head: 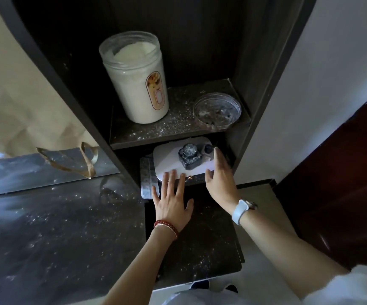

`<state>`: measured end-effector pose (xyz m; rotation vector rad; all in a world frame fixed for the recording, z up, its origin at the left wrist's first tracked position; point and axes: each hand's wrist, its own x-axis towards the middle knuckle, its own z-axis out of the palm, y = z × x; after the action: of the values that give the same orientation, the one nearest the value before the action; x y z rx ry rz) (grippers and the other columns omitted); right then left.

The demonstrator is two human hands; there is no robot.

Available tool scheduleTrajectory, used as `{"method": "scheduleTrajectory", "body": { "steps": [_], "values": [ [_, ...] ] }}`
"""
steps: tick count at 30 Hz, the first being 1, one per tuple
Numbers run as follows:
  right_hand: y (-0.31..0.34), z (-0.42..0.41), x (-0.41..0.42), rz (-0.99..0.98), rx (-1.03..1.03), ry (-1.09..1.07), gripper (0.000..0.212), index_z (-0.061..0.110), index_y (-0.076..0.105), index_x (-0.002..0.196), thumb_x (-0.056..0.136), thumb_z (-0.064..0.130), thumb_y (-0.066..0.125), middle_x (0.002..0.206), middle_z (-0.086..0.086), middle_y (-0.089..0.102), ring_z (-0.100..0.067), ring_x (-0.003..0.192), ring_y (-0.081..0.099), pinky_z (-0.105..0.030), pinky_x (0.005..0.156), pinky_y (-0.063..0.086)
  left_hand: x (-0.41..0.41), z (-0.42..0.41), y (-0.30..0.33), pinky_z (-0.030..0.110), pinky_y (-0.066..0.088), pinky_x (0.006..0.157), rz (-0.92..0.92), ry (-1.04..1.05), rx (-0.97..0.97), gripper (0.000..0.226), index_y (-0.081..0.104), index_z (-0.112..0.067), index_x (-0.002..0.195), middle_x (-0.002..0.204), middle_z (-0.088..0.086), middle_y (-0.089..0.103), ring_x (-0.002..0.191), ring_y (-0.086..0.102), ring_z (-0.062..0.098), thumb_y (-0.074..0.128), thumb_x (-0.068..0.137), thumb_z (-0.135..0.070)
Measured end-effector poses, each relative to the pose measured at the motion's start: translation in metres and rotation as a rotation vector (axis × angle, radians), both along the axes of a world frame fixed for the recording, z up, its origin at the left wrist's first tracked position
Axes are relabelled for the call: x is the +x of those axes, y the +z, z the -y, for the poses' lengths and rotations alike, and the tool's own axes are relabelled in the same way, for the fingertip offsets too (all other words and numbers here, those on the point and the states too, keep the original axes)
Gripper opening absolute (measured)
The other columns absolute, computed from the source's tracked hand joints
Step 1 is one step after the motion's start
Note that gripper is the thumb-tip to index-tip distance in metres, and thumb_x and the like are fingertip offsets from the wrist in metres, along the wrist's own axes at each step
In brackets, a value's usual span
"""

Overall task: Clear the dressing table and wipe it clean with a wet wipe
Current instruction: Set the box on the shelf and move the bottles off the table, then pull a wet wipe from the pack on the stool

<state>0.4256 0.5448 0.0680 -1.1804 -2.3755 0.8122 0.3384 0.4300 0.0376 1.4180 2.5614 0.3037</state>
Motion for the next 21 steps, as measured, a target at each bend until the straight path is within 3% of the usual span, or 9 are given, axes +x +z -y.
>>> {"method": "scheduleTrajectory", "body": {
  "steps": [4, 6, 10, 15, 19, 21],
  "values": [
    [-0.029, 0.041, 0.042, -0.044, 0.086, -0.047, 0.047, 0.003, 0.043, 0.133, 0.090, 0.021, 0.043, 0.139, -0.017, 0.044, -0.032, 0.130, 0.040, -0.040, 0.104, 0.035, 0.018, 0.014, -0.004, 0.054, 0.022, 0.106, 0.049, -0.006, 0.209, 0.062, 0.038, -0.020, 0.135, 0.145, 0.012, 0.035, 0.137, 0.024, 0.032, 0.037, 0.079, -0.045],
    [-0.049, 0.061, 0.072, 0.026, 0.089, -0.124, 0.045, 0.004, 0.053, 0.123, 0.086, 0.027, 0.039, 0.130, -0.017, 0.053, -0.034, 0.123, 0.047, -0.048, 0.100, 0.041, 0.033, 0.021, -0.015, 0.056, 0.029, 0.103, 0.065, -0.077, 0.203, 0.056, 0.046, -0.017, 0.129, 0.138, 0.013, 0.045, 0.131, 0.036, 0.034, 0.040, 0.079, -0.042],
    [-0.076, 0.098, 0.136, 0.241, -0.020, -0.351, 0.046, 0.006, 0.059, 0.115, 0.085, 0.029, 0.034, 0.121, -0.016, 0.059, -0.036, 0.120, 0.050, -0.056, 0.096, 0.042, 0.059, 0.023, -0.036, 0.042, 0.011, 0.113, 0.201, -0.291, -0.084, 0.051, 0.036, -0.021, 0.137, 0.147, 0.003, 0.030, 0.137, 0.021, 0.022, 0.044, 0.090, -0.039],
    [-0.082, 0.155, 0.226, 0.352, -0.112, -0.789, 0.041, 0.006, 0.065, 0.106, 0.080, 0.025, 0.039, 0.114, -0.015, 0.064, -0.038, 0.116, 0.054, -0.062, 0.092, 0.040, 0.110, -0.003, -0.042, 0.040, 0.023, 0.108, 0.184, -0.622, -0.184, 0.044, 0.044, -0.020, 0.131, 0.139, 0.002, 0.041, 0.129, 0.033, 0.022, 0.042, 0.091, -0.038],
    [-0.073, 0.216, 0.291, 0.347, -0.121, -1.143, 0.042, 0.007, 0.065, 0.105, 0.081, 0.027, 0.038, 0.107, -0.013, 0.066, -0.036, 0.107, 0.059, -0.054, 0.089, 0.046, 0.190, -0.014, -0.036, 0.043, 0.035, 0.099, 0.150, -0.971, -0.148, 0.044, 0.052, -0.012, 0.124, 0.128, 0.010, 0.054, 0.115, 0.049, 0.029, 0.040, 0.087, -0.034],
    [-0.070, 0.254, 0.320, 0.322, -0.123, -1.308, 0.042, 0.008, 0.066, 0.102, 0.081, 0.029, 0.036, 0.101, -0.010, 0.068, -0.034, 0.098, 0.063, -0.048, 0.082, 0.049, 0.240, -0.004, -0.032, 0.040, 0.031, 0.102, 0.136, -1.157, -0.166, 0.045, 0.047, -0.011, 0.129, 0.133, 0.010, 0.049, 0.121, 0.044, 0.028, 0.041, 0.089, -0.033]
  ]
}}
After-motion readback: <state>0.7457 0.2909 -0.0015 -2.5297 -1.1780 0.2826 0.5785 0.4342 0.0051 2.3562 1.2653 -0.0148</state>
